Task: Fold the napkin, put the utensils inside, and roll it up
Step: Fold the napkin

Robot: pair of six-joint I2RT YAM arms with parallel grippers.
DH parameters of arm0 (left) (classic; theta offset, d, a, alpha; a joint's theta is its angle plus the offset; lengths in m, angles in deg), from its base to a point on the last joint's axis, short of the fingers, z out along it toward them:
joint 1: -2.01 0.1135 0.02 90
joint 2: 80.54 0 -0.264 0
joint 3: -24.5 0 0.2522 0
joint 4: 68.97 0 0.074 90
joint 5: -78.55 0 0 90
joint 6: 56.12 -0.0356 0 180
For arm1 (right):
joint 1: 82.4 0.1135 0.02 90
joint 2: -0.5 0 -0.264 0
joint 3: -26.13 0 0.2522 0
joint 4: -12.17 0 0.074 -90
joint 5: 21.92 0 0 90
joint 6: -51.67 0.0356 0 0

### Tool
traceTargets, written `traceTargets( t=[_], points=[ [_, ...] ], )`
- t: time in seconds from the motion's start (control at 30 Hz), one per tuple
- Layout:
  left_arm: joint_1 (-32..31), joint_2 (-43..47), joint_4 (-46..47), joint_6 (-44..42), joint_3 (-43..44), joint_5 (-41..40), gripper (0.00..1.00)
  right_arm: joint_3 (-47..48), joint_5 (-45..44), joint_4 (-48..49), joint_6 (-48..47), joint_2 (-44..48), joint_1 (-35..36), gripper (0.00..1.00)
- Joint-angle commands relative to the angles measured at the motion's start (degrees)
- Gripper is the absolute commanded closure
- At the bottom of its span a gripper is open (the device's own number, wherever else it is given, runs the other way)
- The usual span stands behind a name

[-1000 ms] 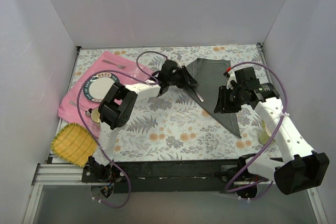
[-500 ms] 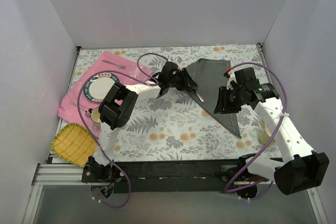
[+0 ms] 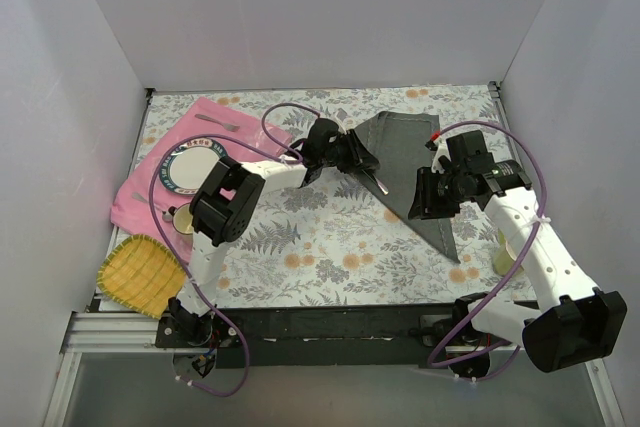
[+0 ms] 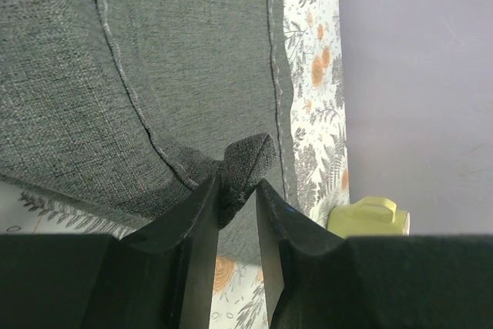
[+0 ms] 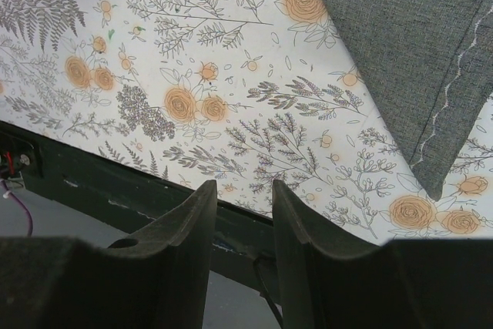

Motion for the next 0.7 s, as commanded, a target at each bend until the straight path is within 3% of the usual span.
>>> traceTargets(
  t=[0.0, 0.27, 0.47, 0.67],
  points=[
    [-0.49, -0.91, 4.22, 2.69, 1.02, 1.52, 0.76, -0.62, 0.09, -0.77, -0.53, 2.01, -0.43, 0.57],
    [-0.67, -1.53, 3.52, 1.64, -0.02, 1.79, 0.73, -0.97, 0.09, -0.77, -0.88, 1.58, -0.43, 0.57],
    [-0.76, -0.91, 1.41, 1.28, 1.11, 3.89, 0.48, -1.94, 1.58, 1.34, -0.53, 0.35, -0.43, 0.57],
    [-0.32, 2.25, -5.17, 2.25, 9.19, 5.65, 0.38, 1.56, 4.64, 7.38, 5.78, -5.52, -4.37, 0.55]
  ],
)
